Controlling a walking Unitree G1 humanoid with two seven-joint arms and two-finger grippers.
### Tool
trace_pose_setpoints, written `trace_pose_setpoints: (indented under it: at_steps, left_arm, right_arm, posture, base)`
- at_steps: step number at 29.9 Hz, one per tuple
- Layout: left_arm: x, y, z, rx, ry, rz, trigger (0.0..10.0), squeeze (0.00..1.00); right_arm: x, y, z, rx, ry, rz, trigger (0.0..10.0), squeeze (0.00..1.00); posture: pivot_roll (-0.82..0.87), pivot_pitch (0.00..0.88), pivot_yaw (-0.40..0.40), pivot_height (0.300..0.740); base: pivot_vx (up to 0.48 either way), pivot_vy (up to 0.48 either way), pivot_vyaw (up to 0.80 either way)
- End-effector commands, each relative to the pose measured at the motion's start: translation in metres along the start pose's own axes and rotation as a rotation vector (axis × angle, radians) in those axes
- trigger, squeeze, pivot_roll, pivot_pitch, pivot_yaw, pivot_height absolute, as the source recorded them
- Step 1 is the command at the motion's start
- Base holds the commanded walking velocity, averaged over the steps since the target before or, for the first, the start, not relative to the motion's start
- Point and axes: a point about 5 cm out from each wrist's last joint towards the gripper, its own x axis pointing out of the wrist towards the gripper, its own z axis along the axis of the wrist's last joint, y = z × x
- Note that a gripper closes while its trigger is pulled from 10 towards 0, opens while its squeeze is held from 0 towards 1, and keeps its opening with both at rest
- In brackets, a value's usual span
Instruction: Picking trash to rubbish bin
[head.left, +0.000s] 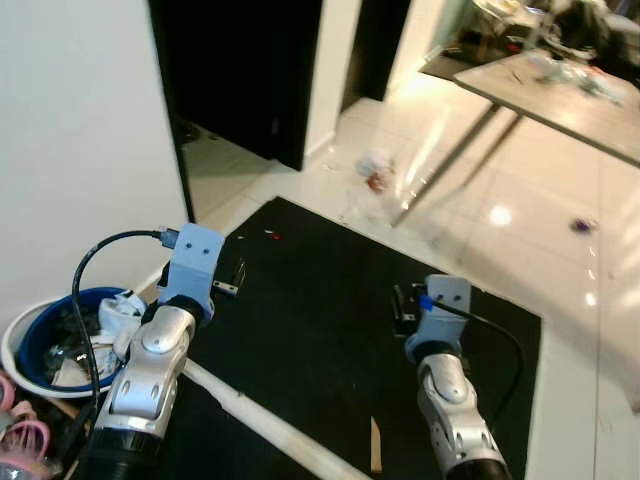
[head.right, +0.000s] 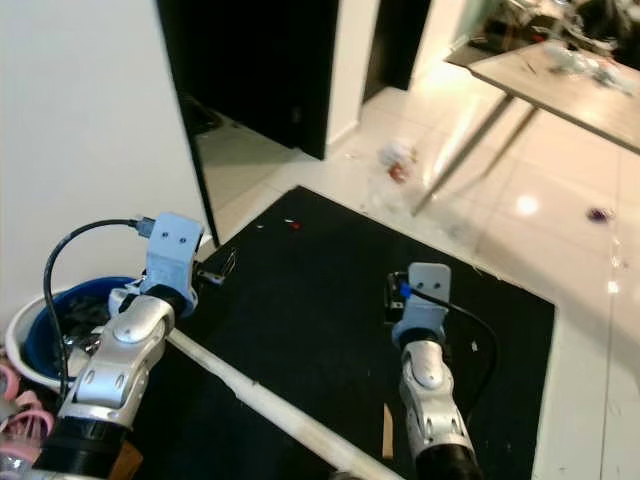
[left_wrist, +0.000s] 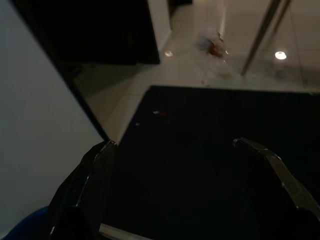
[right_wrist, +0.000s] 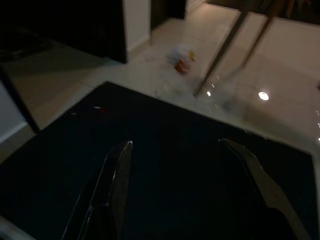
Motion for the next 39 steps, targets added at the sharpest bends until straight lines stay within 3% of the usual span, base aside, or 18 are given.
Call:
trace_pose_setpoints:
  at_steps: [1,28,33,39]
  left_arm:
    - [0.0000,-0.0043,-0.0023,-0.010,0.006,-0.015,10.0,0.00]
    - [0.0021,-0.0103,-0.0034,-0.031,-0.002,-0.045,10.0,0.00]
    - [0.0008,-0.0102,-0.0005,-0.123,-0.022,-0.058,10.0,0.00]
    - [-0.0008,-0.0105,0.0003,-0.117,-0.038,-0.071,10.0,0.00]
  right_arm:
    - [-0.0016,-0.0046,-0.0033,-0.009,0.019,-0.016,10.0,0.00]
    - [-0.0039,-0.0052,-0.0029,-0.005,0.021,-0.018,10.0,0.00]
    - [-0.0045,-0.0072,-0.0074,0.019,0.063,-0.022,10.0,0.00]
    - [-0.0056,-0.0079,-0.0082,0.010,0.064,-0.019,10.0,0.00]
  posture:
    - [0.06,0.119,-0.022,0.740]
    - [0.04,0.093,-0.007,0.740]
    - [0.04,0.094,-0.005,0.740]
    - [0.04,0.096,-0.008,0.740]
  base:
    - [0.000,0.000,-0.80]
    - [0.000,0.000,-0.80]
    - [0.000,0.000,-0.10]
    - [0.000,0.000,0.00]
